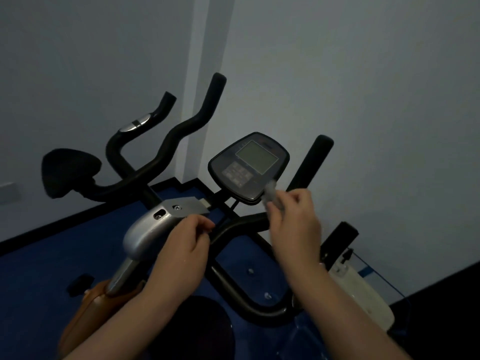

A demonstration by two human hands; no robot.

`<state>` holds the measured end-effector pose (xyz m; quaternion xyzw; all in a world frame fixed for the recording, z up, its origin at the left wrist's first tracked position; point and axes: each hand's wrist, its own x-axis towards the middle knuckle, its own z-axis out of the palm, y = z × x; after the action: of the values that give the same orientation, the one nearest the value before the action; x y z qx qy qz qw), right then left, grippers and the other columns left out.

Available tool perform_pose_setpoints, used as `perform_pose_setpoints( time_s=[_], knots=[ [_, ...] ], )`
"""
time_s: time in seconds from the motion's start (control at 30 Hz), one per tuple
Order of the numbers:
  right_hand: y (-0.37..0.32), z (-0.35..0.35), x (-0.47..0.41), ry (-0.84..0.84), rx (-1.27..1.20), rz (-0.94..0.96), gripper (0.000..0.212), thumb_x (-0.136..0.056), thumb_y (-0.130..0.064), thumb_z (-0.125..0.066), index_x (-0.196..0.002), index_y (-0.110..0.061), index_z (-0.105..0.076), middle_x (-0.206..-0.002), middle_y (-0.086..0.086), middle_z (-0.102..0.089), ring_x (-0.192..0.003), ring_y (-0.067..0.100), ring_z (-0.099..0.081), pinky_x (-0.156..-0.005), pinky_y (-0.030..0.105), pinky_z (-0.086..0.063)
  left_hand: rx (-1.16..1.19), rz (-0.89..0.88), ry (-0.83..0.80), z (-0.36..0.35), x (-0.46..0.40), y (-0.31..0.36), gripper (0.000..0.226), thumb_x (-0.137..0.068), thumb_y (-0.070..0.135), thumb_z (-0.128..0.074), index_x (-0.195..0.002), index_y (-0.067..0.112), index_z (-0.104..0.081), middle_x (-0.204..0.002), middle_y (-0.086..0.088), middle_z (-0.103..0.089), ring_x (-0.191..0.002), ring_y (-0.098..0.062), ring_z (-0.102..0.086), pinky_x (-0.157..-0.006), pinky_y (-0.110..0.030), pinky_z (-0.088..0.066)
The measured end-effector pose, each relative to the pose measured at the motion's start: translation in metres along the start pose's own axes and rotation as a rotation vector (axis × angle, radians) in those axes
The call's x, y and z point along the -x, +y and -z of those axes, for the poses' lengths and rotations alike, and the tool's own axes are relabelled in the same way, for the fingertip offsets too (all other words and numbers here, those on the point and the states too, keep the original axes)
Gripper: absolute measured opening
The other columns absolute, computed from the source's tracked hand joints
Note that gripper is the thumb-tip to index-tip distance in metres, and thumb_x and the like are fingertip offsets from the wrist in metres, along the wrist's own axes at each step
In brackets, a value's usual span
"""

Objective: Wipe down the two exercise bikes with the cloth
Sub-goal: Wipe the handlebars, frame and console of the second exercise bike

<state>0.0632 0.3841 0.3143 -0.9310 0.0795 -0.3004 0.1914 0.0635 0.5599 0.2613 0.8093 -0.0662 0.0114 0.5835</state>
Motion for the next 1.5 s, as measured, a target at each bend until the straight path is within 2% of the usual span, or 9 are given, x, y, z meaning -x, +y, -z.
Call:
perform_pose_setpoints(
  time_s=[0.2, 0.4, 0.6, 0.67, 0.87, 1.07, 1.2, 1.37, 1.5],
  knots=[
    [-0.034, -0.022, 0.051, -0.345, -0.275, 0.258, 0.022, -0.093, -0.025, -0.056, -0.113, -0.026, -0.065, -0.106, -0.013, -0.046, -0.082, 0.002, -0.052, -0.07, 0.011, -0.046, 0.03, -0.026, -0.003, 0.005, 0.004, 0.001, 0.026, -0.092, 0.013, -0.05, -0.082, 0.037, -0.056, -0.082, 0.01, -0.065, -0.075, -0.003, -0.061, -0.07, -0.034, -0.05],
    [0.011, -0.001, -0.016, 0.039, 0.045, 0.093, 0.019, -0.094, -0.017, -0.057, -0.109, -0.009, -0.065, -0.107, 0.003, -0.052, -0.083, 0.019, -0.056, -0.066, 0.029, -0.049, -0.116, -0.107, 0.035, -0.001, -0.003, 0.013, 0.023, -0.09, 0.018, -0.052, -0.091, 0.04, -0.055, -0.094, 0.02, -0.062, -0.092, 0.003, -0.058, -0.081, -0.026, -0.047],
    [0.026, 0.015, -0.01, -0.098, -0.129, 0.117, 0.021, -0.092, -0.014, -0.058, -0.109, -0.02, -0.069, -0.102, -0.013, -0.042, -0.084, -0.001, -0.048, -0.07, 0.002, -0.037, -0.148, -0.244, 0.013, -0.036, -0.01, 0.042, 0.026, -0.089, 0.012, -0.056, -0.106, 0.031, -0.057, -0.101, 0.021, -0.054, -0.102, -0.005, -0.049, -0.091, -0.03, -0.041],
    [0.03, 0.042, -0.039, 0.017, -0.093, 0.21, 0.022, -0.088, -0.011, -0.062, -0.107, -0.019, -0.07, -0.102, -0.012, -0.044, -0.084, 0.001, -0.048, -0.071, 0.002, -0.037, -0.211, -0.279, 0.018, -0.042, -0.006, 0.04, 0.028, -0.086, 0.012, -0.058, -0.108, 0.031, -0.056, -0.104, 0.019, -0.052, -0.106, -0.008, -0.044, -0.095, -0.035, -0.039],
    [0.028, 0.049, -0.091, 0.273, 0.02, 0.283, 0.021, -0.087, -0.006, -0.065, -0.106, -0.014, -0.07, -0.109, 0.008, -0.056, -0.096, 0.023, -0.053, -0.069, 0.029, -0.05, -0.168, -0.296, -0.007, -0.04, -0.004, 0.04, 0.033, -0.085, 0.013, -0.062, -0.105, 0.037, -0.053, -0.106, 0.031, -0.047, -0.11, 0.001, -0.038, -0.092, -0.025, -0.034],
    [0.031, 0.027, -0.053, -0.029, 0.112, 0.262, 0.014, -0.088, -0.007, -0.062, -0.095, -0.015, -0.071, -0.105, -0.004, -0.053, -0.092, 0.016, -0.051, -0.067, 0.026, -0.05, -0.139, -0.325, -0.008, -0.039, -0.005, 0.034, 0.033, -0.085, 0.013, -0.06, -0.102, 0.04, -0.052, -0.103, 0.033, -0.047, -0.107, 0.011, -0.035, -0.083, -0.014, -0.032],
    [0.018, 0.046, -0.082, 0.135, 0.07, 0.252, 0.014, -0.09, -0.011, -0.06, -0.099, -0.015, -0.07, -0.102, -0.001, -0.053, -0.089, 0.015, -0.051, -0.066, 0.018, -0.037, -0.128, -0.319, 0.019, -0.041, -0.006, 0.033, 0.03, -0.086, 0.014, -0.06, -0.104, 0.038, -0.053, -0.099, 0.029, -0.047, -0.108, 0.015, -0.035, -0.081, -0.006, -0.033],
    [0.021, 0.012, -0.022, -0.012, -0.023, 0.042, 0.019, -0.097, -0.02, -0.051, -0.107, -0.017, -0.067, -0.108, -0.005, -0.047, -0.09, 0.009, -0.051, -0.075, 0.028, -0.05, -0.134, -0.298, 0.031, -0.042, -0.007, 0.032, 0.027, -0.087, 0.015, -0.059, -0.107, 0.034, -0.056, -0.098, 0.026, -0.048, -0.1, 0.008, -0.038, -0.079, -0.009, -0.033],
    [0.027, 0.018, -0.026, -0.178, -0.087, 0.091, 0.015, -0.094, -0.025, -0.056, -0.102, -0.024, -0.069, -0.097, -0.012, -0.044, -0.078, -0.001, -0.046, -0.067, 0.009, -0.037, -0.109, -0.298, 0.029, -0.04, -0.008, 0.032, 0.026, -0.088, 0.015, -0.058, -0.105, 0.035, -0.055, -0.098, 0.025, -0.05, -0.104, 0.014, -0.036, -0.079, -0.007, -0.033]
  ],
)
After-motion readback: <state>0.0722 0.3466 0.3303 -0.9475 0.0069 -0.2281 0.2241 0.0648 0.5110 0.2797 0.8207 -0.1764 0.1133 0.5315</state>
